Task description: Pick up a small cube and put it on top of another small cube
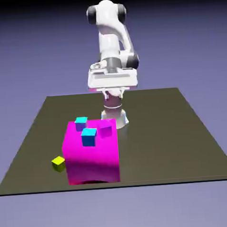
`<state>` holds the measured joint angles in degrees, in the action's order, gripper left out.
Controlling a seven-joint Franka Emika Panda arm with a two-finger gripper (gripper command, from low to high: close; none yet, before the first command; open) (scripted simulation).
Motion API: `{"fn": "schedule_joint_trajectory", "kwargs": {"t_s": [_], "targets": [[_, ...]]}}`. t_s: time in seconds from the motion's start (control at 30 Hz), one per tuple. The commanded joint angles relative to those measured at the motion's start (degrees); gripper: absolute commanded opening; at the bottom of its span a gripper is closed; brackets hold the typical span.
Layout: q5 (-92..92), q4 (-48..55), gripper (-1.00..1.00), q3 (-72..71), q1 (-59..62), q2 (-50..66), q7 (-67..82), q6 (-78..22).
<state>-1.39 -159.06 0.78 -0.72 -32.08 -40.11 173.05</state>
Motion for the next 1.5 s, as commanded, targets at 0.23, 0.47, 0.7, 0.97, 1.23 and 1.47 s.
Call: {"fn": "schedule_joint_trajectory", "kwargs": {"t_s": [0.23, 0.47, 0.7, 0.97, 1.23, 1.47], "targets": [[-3.93, 16.61, 0.00, 4.91, 3.30, 16.44, 2.18, -18.70], [-7.36, 31.15, 0.00, 9.20, 6.18, 30.83, 4.08, -35.06], [-10.80, 45.69, 0.00, 13.50, 9.06, 45.21, 5.98, -51.42], [-14.73, 62.30, 0.00, 18.41, 12.35, 61.65, 8.16, -70.11], [-17.53, 77.78, 0.00, 22.79, 15.81, 78.21, 8.27, -88.66], [-19.49, 90.84, 0.00, 26.39, 18.90, 92.74, 7.45, -104.82]]}}
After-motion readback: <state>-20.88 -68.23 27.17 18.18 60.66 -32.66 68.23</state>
